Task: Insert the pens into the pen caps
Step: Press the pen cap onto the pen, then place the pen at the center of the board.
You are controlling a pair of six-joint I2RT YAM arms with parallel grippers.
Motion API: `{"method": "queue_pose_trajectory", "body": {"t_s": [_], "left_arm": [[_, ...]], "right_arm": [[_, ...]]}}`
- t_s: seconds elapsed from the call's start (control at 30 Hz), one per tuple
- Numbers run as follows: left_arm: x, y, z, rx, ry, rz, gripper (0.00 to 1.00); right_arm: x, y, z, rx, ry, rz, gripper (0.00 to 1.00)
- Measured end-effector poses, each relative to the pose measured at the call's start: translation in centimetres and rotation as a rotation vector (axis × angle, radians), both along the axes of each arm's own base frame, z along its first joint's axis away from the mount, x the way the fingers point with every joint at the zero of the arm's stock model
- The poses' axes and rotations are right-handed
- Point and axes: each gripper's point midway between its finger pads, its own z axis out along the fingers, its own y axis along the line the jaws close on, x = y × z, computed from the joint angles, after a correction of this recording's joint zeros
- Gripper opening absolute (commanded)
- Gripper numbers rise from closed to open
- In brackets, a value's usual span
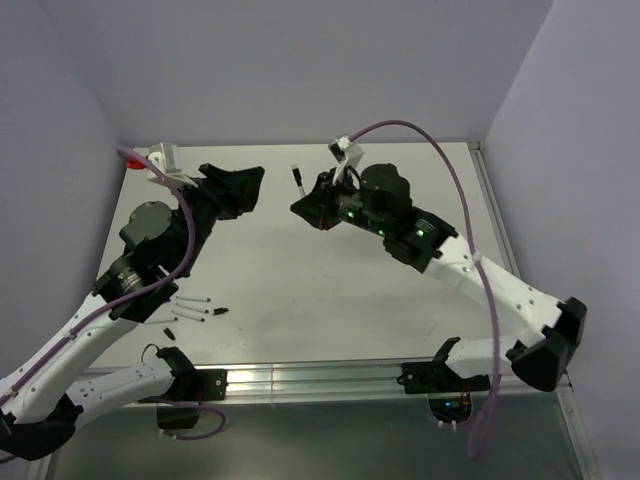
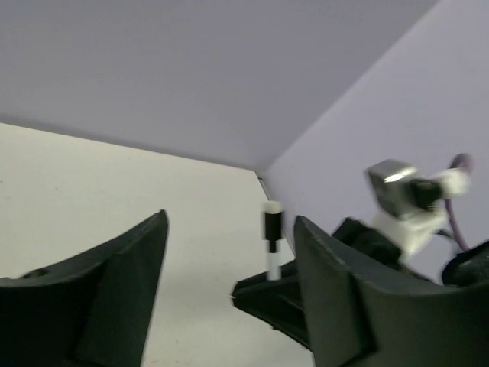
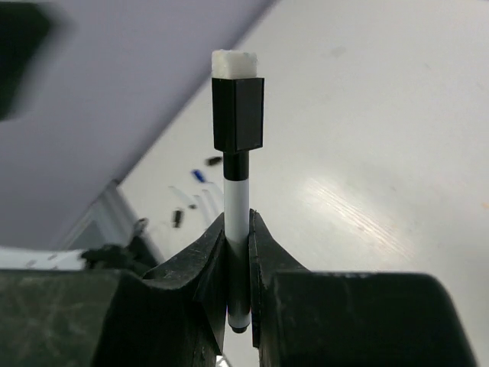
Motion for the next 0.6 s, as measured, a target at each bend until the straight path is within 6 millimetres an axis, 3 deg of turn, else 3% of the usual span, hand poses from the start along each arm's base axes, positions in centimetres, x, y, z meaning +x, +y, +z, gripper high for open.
{"method": "queue_pose_trajectory", "body": {"t_s": [0.1, 0.17, 0.2, 0.37, 0.5, 0.6], "left_arm": [[0.8, 1.8, 0.5, 0.007, 0.010, 0.065, 0.87], [1.0, 2.5, 0.3, 0.009, 0.020, 0.088, 0.92], [1.2, 2.8, 0.0, 0.016, 0.032, 0.099, 0.99], [1.6, 3.9, -1.2, 0.045, 0.071, 0.131, 1.00], [1.6, 4.3, -1.6, 0.057, 0.082, 0.129, 0.99], [1.9, 4.5, -1.9, 0.062, 0.089, 0.129, 0.99]], "right_arm": [[4.8, 0.2, -5.1, -0.081, 0.116, -0.095, 0.00], [8.7, 0.0, -9.0, -0.152, 0.200, -0.175, 0.00], [10.9, -0.2, -11.3, -0.201, 0.248, -0.224, 0.00], [20.3, -0.4, -19.5, -0.355, 0.374, -0.383, 0.01], [24.4, -1.0, -24.1, -0.434, 0.446, -0.438, 0.03], [26.0, -1.7, -26.5, -0.465, 0.491, -0.456, 0.10]]}}
